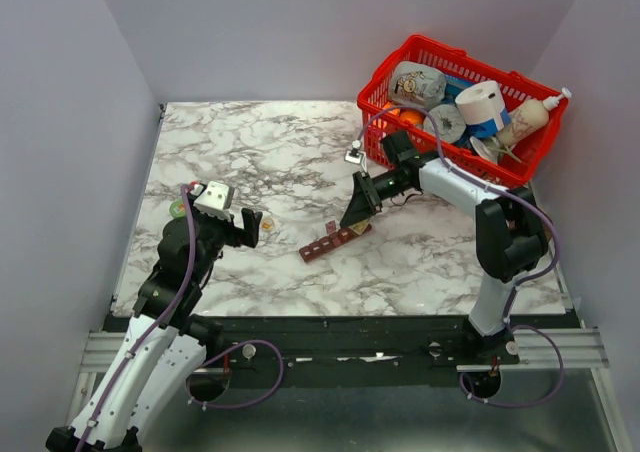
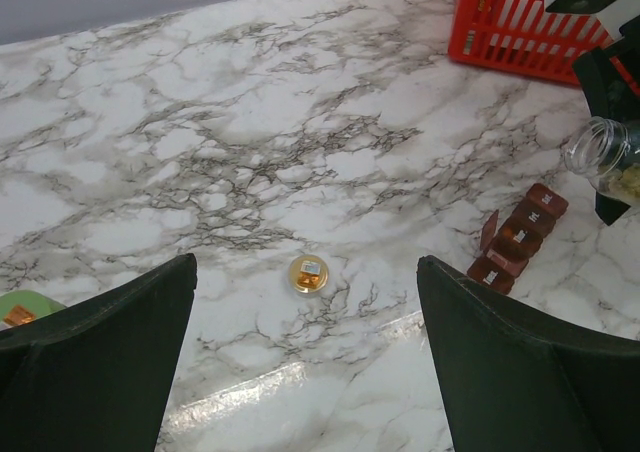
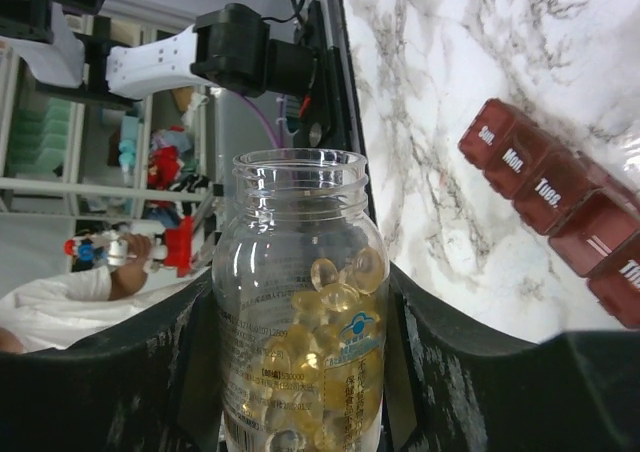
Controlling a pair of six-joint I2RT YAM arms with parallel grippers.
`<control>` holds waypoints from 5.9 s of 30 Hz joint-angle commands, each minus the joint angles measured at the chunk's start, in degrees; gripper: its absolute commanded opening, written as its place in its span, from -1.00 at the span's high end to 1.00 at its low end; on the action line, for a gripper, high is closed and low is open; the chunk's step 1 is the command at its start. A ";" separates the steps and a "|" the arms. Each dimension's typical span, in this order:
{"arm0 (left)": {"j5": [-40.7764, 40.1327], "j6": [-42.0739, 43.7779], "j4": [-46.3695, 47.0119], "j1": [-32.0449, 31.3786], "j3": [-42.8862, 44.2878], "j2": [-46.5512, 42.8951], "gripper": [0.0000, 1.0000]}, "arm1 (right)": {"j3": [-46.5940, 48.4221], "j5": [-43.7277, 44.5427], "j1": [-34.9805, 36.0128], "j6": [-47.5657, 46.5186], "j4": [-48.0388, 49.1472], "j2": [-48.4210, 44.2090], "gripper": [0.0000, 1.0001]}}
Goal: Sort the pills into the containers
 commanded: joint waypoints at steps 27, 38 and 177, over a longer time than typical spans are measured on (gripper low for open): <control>3.45 1.04 2.10 0.42 -0.51 1.04 -0.97 | 2.22 31.39 0.47 -49.47 -11.82 -1.36 0.81; 3.89 0.96 2.28 0.42 -0.42 1.48 -0.97 | -0.33 35.25 3.81 -48.25 -10.15 -1.01 0.81; -8.85 0.87 0.70 0.42 -0.51 -3.18 -0.97 | 11.36 65.93 19.28 -38.23 -18.50 8.48 0.83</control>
